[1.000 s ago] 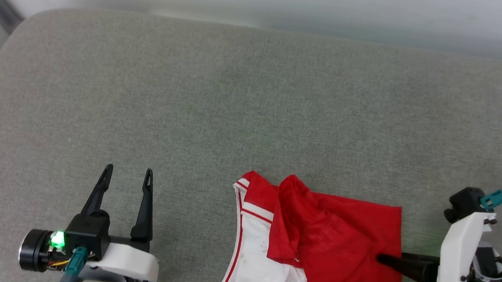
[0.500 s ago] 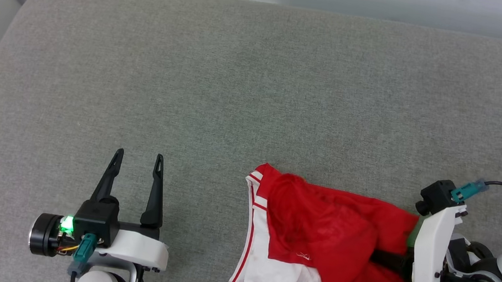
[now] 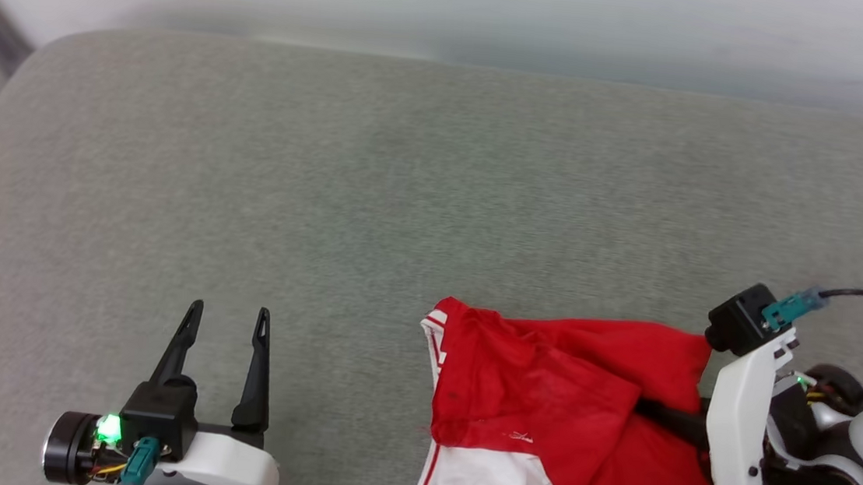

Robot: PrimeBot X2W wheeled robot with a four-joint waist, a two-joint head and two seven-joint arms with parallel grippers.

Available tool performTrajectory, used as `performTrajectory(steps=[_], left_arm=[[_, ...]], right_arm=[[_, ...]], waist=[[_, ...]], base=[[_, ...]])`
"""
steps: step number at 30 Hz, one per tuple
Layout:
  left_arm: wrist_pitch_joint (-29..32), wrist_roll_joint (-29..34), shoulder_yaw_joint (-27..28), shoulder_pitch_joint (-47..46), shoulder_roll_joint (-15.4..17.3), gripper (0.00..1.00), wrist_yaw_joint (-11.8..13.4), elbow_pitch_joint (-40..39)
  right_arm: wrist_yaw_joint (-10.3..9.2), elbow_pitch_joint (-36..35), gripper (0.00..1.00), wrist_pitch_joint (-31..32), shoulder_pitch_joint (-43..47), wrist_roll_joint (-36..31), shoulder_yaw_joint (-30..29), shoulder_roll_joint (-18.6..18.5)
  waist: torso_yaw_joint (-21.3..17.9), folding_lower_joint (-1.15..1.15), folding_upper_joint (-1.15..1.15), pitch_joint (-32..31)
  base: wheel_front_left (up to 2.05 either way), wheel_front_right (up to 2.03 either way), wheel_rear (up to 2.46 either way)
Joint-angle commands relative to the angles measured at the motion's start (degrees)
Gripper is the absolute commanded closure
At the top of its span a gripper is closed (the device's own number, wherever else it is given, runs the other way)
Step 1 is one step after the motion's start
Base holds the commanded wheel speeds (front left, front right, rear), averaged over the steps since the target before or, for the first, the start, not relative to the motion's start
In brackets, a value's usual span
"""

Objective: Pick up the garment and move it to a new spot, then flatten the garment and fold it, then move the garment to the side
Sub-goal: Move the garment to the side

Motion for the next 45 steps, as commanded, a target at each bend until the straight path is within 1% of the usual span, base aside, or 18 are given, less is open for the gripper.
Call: performTrajectory(steps=[1,7,11,14,19,24,28,32,33,34,38,43,44,45], left_arm=[[-0.12,-0.13,0.35,0.64,-0.02,0.00,0.27,-0.23],[-0.12,-0.04,0.97,1.38,-0.14,0.00,0.83,-1.49],[-0.12,-0.10,1.48,0.31,-0.09,0.00,0.73,-2.40],[-0.11,0.12,1.89,-0.74,0.34,0.00,0.32,-2.93],[-0.12,0.69,2.07,-2.87,1.06,0.00,-0.33,-3.88],[-0.12,1.19,2.03,-5.37,2.16,0.00,-0.98,-5.18],[-0.12,1.41,2.01,-7.41,2.97,0.00,-1.27,-6.12],[-0.12,1.47,2.07,-8.86,3.60,0.00,-1.23,-7.18],[-0.12,1.47,2.07,-8.86,3.60,0.00,-1.23,-7.18],[-0.12,1.43,2.03,-9.19,3.76,0.00,-1.34,-7.40],[-0.12,1.46,1.78,-10.02,3.99,0.00,-1.29,-8.22],[-0.12,1.18,1.99,-10.26,4.04,0.00,-0.73,-8.27],[-0.12,1.15,2.03,-10.12,3.99,0.00,-0.56,-8.14],[-0.12,1.02,2.10,-9.86,3.91,0.00,-0.51,-8.06]], right_arm=[[-0.04,-0.94,1.00,-0.26,-1.52,0.04,0.54,-1.24],[-0.04,-6.11,1.00,-0.74,-7.10,-2.29,3.95,-6.97],[-0.04,-7.76,1.00,-1.38,-10.81,-3.93,4.55,-10.46],[-0.04,-7.71,1.00,-2.01,-12.87,-4.36,4.02,-12.70],[-0.04,-4.74,1.00,-3.29,-15.66,-6.26,2.23,-16.62],[-0.04,2.89,1.00,-4.41,-18.61,-9.00,-0.91,-19.70],[-0.04,10.38,1.00,-5.69,-20.56,-11.74,-3.70,-19.64],[-0.04,17.21,1.00,-6.91,-22.38,-14.88,-6.66,-17.52],[-0.04,17.21,1.00,-6.91,-22.38,-14.88,-6.66,-17.52],[-0.05,18.75,1.00,-7.39,-23.02,-16.09,-7.41,-17.17],[-0.04,24.33,1.00,-9.64,-24.22,-20.51,-9.29,-14.32],[-0.04,29.36,1.00,-11.99,-24.90,-23.97,-10.98,-11.35],[-0.04,30.12,0.35,-12.58,-24.75,-24.49,-11.30,-10.74],[-0.04,30.89,0.00,-13.24,-24.87,-24.99,-11.90,-10.40]], waist=[[-2.90,0.00,0.00,-1.40],[-10.61,0.00,0.00,-0.52],[-15.52,0.00,0.00,1.68],[-18.15,0.00,0.00,3.77],[-20.18,0.00,0.00,7.46],[-19.82,0.00,0.00,12.16],[-18.75,0.00,0.00,15.75],[-17.83,0.00,0.00,18.72],[-17.83,0.00,0.00,18.72],[-17.56,0.00,0.00,19.36],[-16.81,0.00,0.00,21.03],[-16.38,0.00,0.00,20.75],[-16.38,0.00,0.00,20.29],[-16.41,0.00,0.00,19.77]], base=[[0.00,0.00,0.00],[0.00,0.00,0.00],[0.00,0.00,0.00],[0.00,0.00,0.00],[0.00,0.00,0.00],[0.00,0.00,0.00],[0.00,0.00,0.00],[0.00,0.00,0.00],[0.00,0.00,0.00],[0.00,0.00,0.00],[0.00,0.00,0.00],[0.00,0.00,0.00],[0.00,0.00,0.00],[0.00,0.00,0.00]])
